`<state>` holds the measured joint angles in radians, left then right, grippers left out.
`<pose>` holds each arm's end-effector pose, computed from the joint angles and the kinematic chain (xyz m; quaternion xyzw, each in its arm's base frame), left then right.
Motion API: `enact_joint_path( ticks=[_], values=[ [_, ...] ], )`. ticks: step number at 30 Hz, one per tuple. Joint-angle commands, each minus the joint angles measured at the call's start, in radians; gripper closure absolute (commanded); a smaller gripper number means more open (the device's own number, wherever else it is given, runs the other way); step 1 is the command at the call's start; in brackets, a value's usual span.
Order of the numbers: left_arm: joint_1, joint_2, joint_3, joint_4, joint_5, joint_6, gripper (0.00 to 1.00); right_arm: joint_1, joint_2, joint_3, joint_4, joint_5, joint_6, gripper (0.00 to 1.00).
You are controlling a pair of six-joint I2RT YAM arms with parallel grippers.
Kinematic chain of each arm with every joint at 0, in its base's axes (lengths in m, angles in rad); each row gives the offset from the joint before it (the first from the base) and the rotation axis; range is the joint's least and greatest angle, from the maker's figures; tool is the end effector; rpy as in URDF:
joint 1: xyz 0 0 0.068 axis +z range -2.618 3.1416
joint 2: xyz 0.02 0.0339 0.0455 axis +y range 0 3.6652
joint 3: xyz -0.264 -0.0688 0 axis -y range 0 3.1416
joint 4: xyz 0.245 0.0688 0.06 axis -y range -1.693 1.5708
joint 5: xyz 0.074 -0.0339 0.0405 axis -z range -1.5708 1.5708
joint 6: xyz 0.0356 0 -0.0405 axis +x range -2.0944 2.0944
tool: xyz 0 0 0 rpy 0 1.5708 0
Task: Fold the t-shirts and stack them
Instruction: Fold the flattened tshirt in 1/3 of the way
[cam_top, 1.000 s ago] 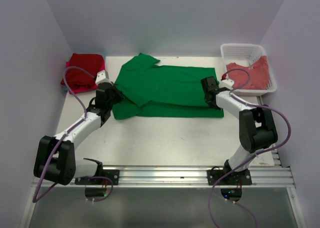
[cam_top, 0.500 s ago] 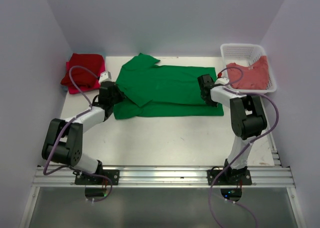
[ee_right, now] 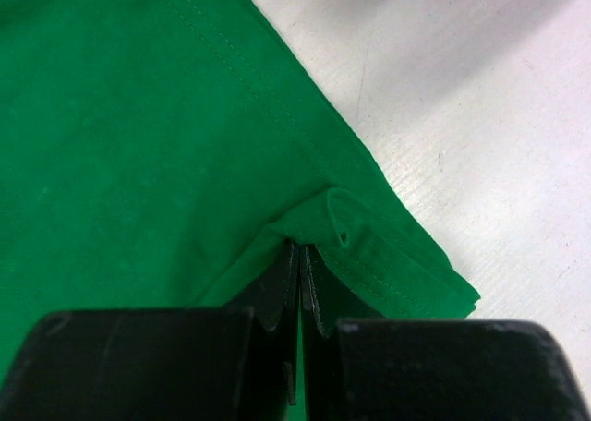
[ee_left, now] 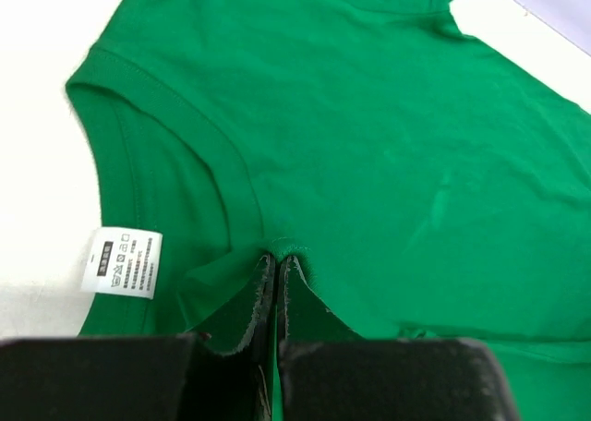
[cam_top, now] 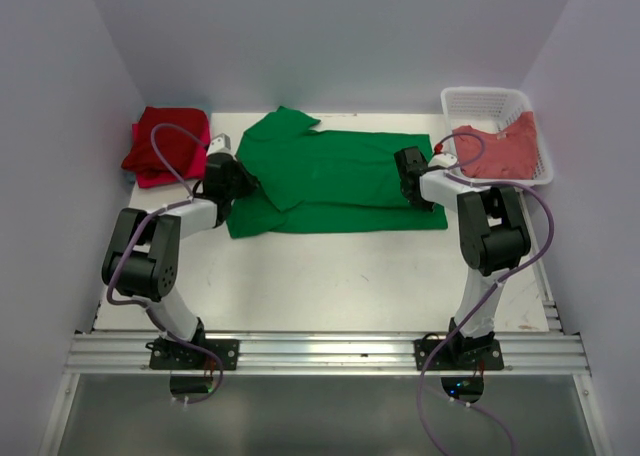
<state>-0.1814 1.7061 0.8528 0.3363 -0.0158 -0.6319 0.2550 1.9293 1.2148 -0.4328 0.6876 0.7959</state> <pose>0.3514 -0.0639 0.1758 -0.1969 0.8416 -0.1926 0.4645 0.3722 0.0737 0.1530 0.3142 0.8681 -0.1858 0.3365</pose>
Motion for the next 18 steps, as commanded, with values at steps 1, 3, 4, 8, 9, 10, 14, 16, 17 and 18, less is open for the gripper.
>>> enact_joint_path(
  ticks=[1, 3, 4, 8, 9, 10, 14, 16, 17, 18],
  values=[
    [0.011, -0.003, 0.046, 0.078, 0.01, 0.012, 1.0, -0.005, -0.03, 0.003, 0.052, 0.029, 0.006, 1.0],
    [0.011, -0.019, 0.051, 0.073, 0.011, 0.021, 1.0, -0.006, -0.049, 0.002, 0.062, 0.029, 0.0, 1.0],
    [0.011, -0.02, 0.054, 0.075, 0.008, 0.023, 1.0, -0.005, -0.052, 0.006, 0.066, 0.03, -0.004, 1.0],
    [0.019, -0.004, 0.092, 0.046, 0.007, 0.034, 1.0, -0.003, -0.056, 0.029, 0.055, 0.043, -0.012, 1.0],
    [0.023, 0.0, 0.097, 0.046, 0.01, 0.029, 1.0, -0.005, -0.059, 0.034, 0.052, 0.046, -0.012, 1.0],
    [0.025, 0.004, 0.1, 0.046, 0.011, 0.028, 1.0, -0.005, -0.064, 0.034, 0.051, 0.049, -0.012, 1.0],
    [0.033, 0.009, 0.104, 0.056, 0.01, 0.026, 1.0, -0.003, -0.078, 0.026, 0.052, 0.064, -0.012, 1.0],
    [0.034, 0.009, 0.107, 0.053, 0.011, 0.028, 1.0, -0.005, -0.085, 0.02, 0.048, 0.075, -0.012, 1.0],
    [0.036, 0.009, 0.107, 0.055, 0.011, 0.028, 1.0, -0.003, -0.09, 0.014, 0.049, 0.078, -0.011, 1.0],
    [0.036, 0.01, 0.109, 0.052, 0.011, 0.029, 1.0, -0.005, -0.095, 0.008, 0.049, 0.079, -0.006, 1.0]
  ],
)
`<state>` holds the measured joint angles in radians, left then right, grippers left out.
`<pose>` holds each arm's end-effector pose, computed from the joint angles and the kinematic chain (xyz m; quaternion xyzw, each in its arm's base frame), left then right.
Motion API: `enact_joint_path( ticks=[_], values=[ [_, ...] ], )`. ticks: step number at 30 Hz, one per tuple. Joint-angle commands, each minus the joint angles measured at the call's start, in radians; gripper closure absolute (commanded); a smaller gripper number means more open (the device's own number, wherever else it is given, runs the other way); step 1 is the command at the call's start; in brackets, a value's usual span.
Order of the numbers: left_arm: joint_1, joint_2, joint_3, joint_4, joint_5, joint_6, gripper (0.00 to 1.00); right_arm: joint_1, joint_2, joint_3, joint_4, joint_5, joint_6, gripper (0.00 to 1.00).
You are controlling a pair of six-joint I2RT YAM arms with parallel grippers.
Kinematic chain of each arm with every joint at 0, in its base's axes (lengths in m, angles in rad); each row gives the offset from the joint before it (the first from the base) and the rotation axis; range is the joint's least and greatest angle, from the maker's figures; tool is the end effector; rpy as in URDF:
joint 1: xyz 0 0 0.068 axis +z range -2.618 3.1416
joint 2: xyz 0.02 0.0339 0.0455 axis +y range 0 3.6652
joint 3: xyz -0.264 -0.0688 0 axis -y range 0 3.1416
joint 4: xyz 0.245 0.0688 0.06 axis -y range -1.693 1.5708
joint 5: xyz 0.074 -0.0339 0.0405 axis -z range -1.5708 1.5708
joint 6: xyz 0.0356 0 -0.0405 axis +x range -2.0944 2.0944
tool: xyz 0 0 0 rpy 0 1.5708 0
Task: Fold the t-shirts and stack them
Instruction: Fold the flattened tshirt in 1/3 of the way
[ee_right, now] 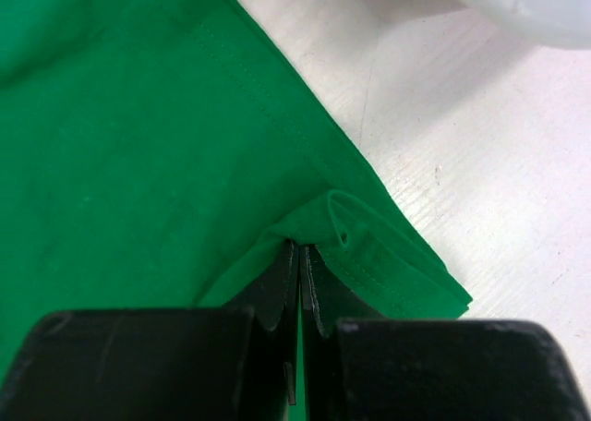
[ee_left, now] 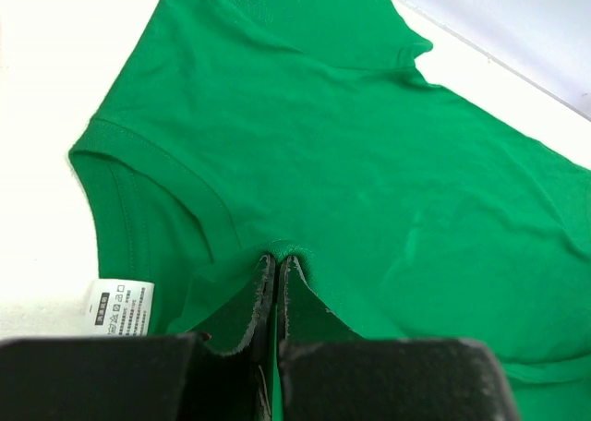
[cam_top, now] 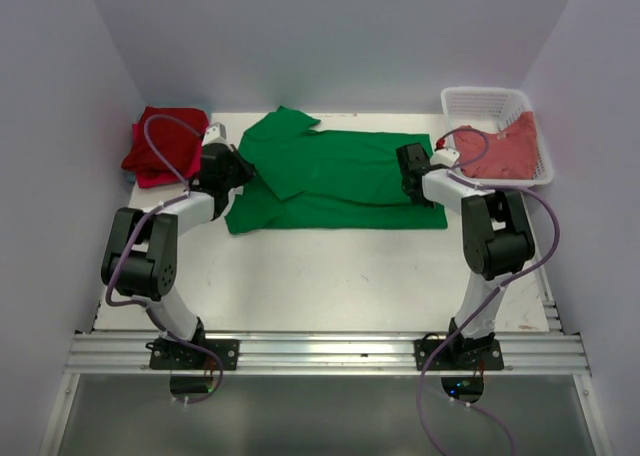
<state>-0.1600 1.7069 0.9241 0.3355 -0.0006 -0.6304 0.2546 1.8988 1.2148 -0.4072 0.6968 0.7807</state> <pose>0.3659 -0.0590 0.1974 -0.1974 0.8230 -0.2048 0.4917 0.3731 0.0735 0.1652 0.3157 0.8605 -0.1777 0.3581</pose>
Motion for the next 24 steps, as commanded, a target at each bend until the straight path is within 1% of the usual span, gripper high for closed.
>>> enact_joint_path(
  ticks=[1, 2, 8, 15, 24],
  values=[
    [0.016, 0.016, 0.041, 0.047, -0.004, 0.029, 1.0, -0.005, -0.075, 0.005, 0.024, 0.073, 0.012, 1.0],
    [0.017, 0.019, 0.039, 0.049, 0.017, 0.028, 1.0, -0.005, -0.084, -0.006, 0.027, 0.075, 0.014, 1.0],
    [0.02, 0.042, 0.042, 0.056, 0.034, 0.02, 1.0, -0.003, -0.098, -0.011, 0.042, 0.108, 0.003, 1.0],
    [0.034, 0.062, 0.053, 0.059, 0.045, 0.014, 1.0, -0.009, 0.014, 0.086, -0.018, 0.09, 0.02, 1.0],
    [0.046, 0.108, 0.084, 0.057, 0.054, 0.017, 1.0, -0.009, 0.124, 0.172, -0.042, 0.061, 0.028, 1.0]
  ],
)
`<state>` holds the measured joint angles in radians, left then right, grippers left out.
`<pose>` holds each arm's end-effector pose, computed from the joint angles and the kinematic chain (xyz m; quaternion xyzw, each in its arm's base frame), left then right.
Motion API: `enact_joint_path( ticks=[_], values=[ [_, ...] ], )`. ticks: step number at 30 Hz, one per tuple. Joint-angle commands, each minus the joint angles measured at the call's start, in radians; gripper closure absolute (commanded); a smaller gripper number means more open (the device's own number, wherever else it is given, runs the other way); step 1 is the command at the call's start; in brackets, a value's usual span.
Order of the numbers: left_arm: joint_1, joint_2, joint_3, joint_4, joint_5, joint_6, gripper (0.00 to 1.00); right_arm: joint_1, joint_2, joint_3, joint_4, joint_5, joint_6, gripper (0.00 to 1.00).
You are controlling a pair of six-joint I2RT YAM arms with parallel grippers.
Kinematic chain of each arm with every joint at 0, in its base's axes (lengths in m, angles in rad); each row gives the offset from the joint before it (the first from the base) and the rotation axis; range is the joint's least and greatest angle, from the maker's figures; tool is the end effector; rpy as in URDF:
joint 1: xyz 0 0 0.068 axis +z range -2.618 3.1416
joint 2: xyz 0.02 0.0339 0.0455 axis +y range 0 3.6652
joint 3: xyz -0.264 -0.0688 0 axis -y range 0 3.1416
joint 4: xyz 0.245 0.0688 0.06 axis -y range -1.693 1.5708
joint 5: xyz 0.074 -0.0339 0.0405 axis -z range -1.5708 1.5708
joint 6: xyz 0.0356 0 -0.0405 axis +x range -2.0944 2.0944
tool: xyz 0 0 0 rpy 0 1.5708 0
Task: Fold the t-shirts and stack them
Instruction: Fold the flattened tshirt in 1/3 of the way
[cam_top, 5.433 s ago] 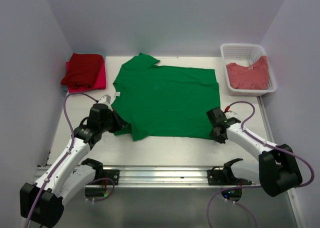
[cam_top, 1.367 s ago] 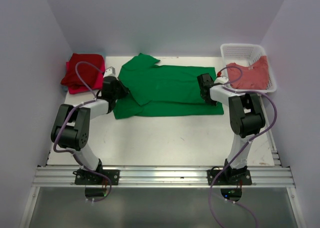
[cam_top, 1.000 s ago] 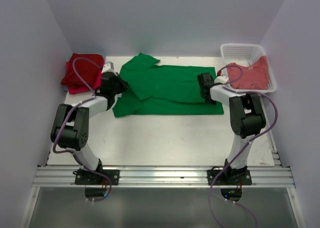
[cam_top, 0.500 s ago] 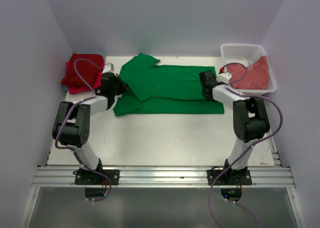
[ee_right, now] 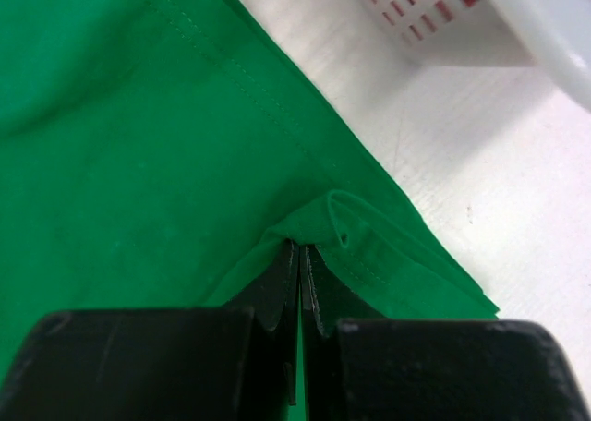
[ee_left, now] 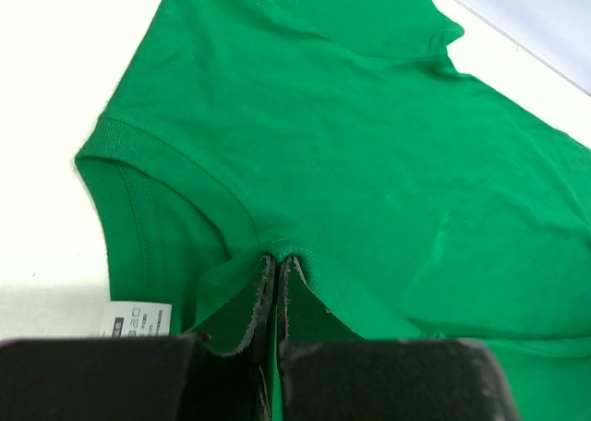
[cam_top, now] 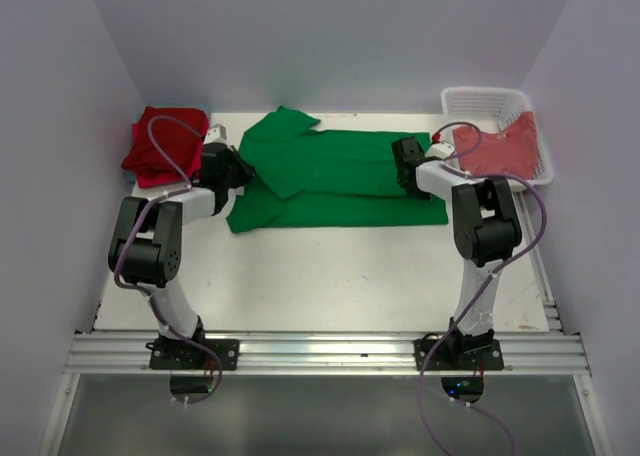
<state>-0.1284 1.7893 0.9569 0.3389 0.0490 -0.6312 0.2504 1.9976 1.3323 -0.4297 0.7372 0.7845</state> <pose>0.3796 -0.0508 0.1785 -0.2013 0.8343 -0.2097 0.4685 0.3983 0.0772 0.1606 0.3211 0.8520 -0.1956 0.3643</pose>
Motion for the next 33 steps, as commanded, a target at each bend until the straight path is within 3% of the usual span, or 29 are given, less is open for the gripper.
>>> enact_joint_path(
  ticks=[1, 3, 5, 6, 7, 8, 10, 12, 14, 15, 20, 24, 27, 28, 29, 30, 31, 33],
  values=[
    [0.015, 0.039, 0.062, 0.054, 0.011, 0.018, 1.0, -0.003, 0.03, 0.056, -0.018, 0.018, 0.027, 1.0],
    [0.015, 0.059, 0.074, 0.052, 0.023, 0.021, 1.0, -0.007, 0.033, 0.056, -0.009, 0.007, 0.019, 1.0],
    [0.016, 0.073, 0.088, 0.055, 0.047, 0.028, 0.94, -0.005, 0.023, 0.045, 0.0, -0.001, 0.012, 0.86],
    [0.016, 0.085, 0.098, 0.055, 0.072, 0.03, 0.85, -0.005, 0.014, 0.039, 0.02, -0.007, -0.007, 0.78],
    [0.016, 0.09, 0.098, 0.069, 0.087, 0.031, 0.66, -0.005, 0.001, 0.03, 0.037, -0.03, -0.019, 0.71],
    [0.015, 0.09, 0.095, 0.084, 0.104, 0.031, 0.57, -0.005, -0.028, 0.003, 0.057, -0.039, -0.033, 0.57],
    [0.016, 0.076, 0.074, 0.135, 0.146, 0.028, 0.34, -0.005, -0.062, -0.033, 0.121, -0.064, -0.059, 0.48],
    [0.016, 0.047, 0.051, 0.161, 0.178, 0.022, 0.25, -0.005, -0.121, -0.079, 0.164, -0.068, -0.076, 0.44],
    [0.015, 0.016, 0.04, 0.172, 0.186, 0.019, 0.02, -0.005, -0.172, -0.128, 0.198, -0.076, -0.09, 0.39],
    [0.015, -0.022, 0.025, 0.173, 0.19, 0.018, 0.0, -0.005, -0.225, -0.146, 0.242, -0.081, -0.112, 0.37],
    [0.003, -0.146, -0.036, 0.143, 0.187, 0.007, 0.0, -0.002, -0.376, -0.237, 0.321, -0.091, -0.172, 0.33],
    [-0.02, -0.215, -0.107, 0.065, 0.158, 0.004, 0.0, -0.003, -0.441, -0.263, 0.272, -0.117, -0.174, 0.33],
    [-0.025, -0.206, -0.156, 0.0, 0.175, -0.007, 0.05, -0.002, -0.451, -0.283, 0.232, -0.165, -0.166, 0.46],
    [-0.025, -0.199, -0.168, -0.001, 0.181, -0.004, 0.14, -0.002, -0.448, -0.301, 0.227, -0.174, -0.168, 0.89],
    [-0.025, -0.189, -0.179, -0.008, 0.189, 0.001, 0.22, -0.002, -0.445, -0.309, 0.209, -0.176, -0.16, 1.0],
    [-0.025, -0.17, -0.194, -0.014, 0.204, 0.007, 0.33, -0.003, -0.444, -0.317, 0.194, -0.179, -0.128, 1.0],
    [-0.025, -0.159, -0.201, -0.018, 0.209, 0.014, 0.5, -0.003, -0.441, -0.335, 0.187, -0.182, -0.12, 1.0],
    [-0.025, -0.125, -0.214, -0.017, 0.215, 0.022, 0.64, -0.002, -0.434, -0.36, 0.19, -0.191, -0.099, 1.0]
  ],
)
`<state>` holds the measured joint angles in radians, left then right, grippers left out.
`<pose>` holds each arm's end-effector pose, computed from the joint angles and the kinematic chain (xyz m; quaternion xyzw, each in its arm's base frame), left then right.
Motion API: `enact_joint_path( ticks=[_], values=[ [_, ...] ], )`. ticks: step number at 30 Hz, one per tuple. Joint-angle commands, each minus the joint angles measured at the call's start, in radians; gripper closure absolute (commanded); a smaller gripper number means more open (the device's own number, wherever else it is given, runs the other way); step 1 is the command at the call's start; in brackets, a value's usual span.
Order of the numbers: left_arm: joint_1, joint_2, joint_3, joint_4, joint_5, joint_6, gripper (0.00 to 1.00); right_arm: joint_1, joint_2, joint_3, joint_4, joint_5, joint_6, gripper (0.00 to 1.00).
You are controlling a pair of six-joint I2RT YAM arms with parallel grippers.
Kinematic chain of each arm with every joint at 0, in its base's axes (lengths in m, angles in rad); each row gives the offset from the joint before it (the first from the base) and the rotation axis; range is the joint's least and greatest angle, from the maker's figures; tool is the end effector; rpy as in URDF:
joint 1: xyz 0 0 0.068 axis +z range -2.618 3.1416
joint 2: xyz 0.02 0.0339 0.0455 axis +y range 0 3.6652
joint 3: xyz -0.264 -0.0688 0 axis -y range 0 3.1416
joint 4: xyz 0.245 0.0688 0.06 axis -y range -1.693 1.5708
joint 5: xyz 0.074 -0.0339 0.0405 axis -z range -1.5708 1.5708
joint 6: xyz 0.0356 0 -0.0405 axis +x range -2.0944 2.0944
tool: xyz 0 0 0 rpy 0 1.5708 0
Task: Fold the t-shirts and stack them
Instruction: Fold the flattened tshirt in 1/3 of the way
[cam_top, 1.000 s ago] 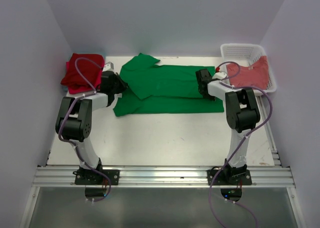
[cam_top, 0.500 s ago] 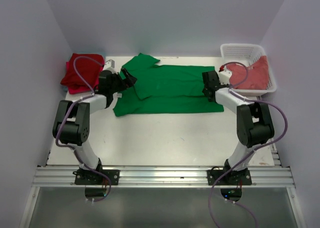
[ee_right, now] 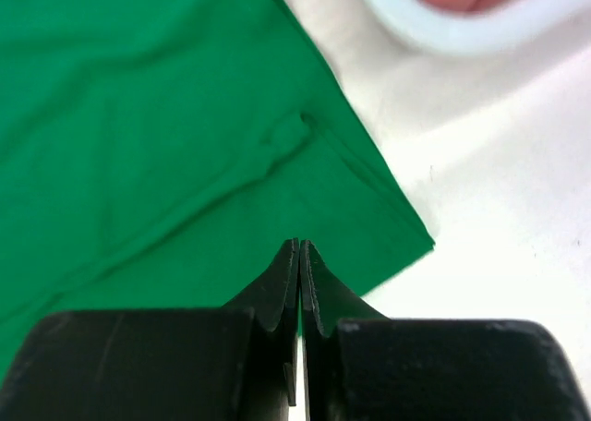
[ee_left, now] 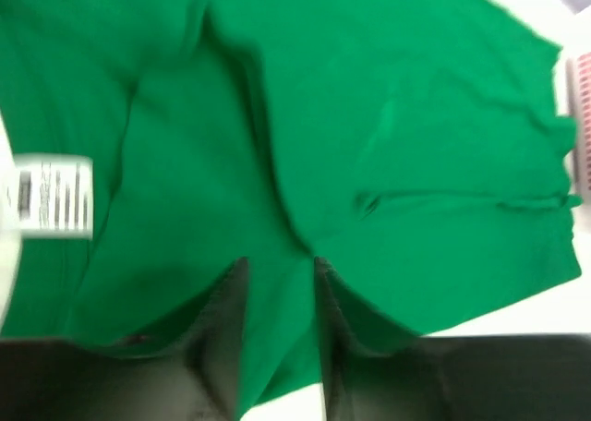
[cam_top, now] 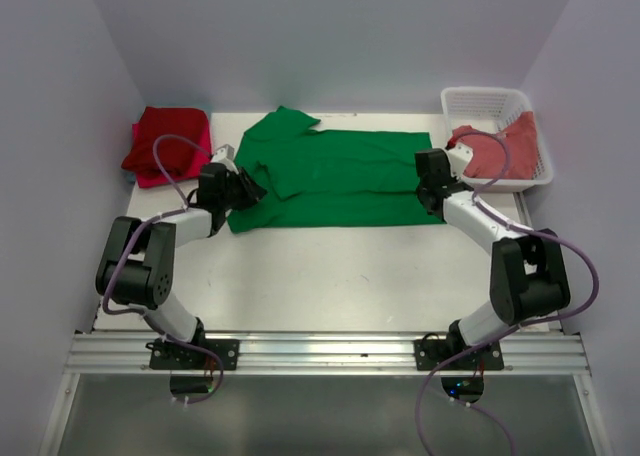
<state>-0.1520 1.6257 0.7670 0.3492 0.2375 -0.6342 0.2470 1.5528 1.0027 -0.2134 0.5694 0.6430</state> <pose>0.3297 -0.0590 0.1779 -0.1463 0.8460 -0.2869 0.4251 0.3253 0.0622 0.2286 0.2818 0.8437 -0.0709 0.4514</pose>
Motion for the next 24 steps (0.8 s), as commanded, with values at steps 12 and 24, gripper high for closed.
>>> enact_joint_path(
  ticks=[12, 24],
  values=[
    [-0.001, 0.143, 0.012, -0.083, 0.043, 0.034, 0.84, 0.0, 0.203, -0.016, -0.017, -0.032, 0.035, 1.0],
    [-0.014, -0.024, -0.081, -0.449, -0.099, 0.034, 0.87, 0.005, 0.155, -0.002, -0.216, -0.132, 0.035, 1.0]
  ],
)
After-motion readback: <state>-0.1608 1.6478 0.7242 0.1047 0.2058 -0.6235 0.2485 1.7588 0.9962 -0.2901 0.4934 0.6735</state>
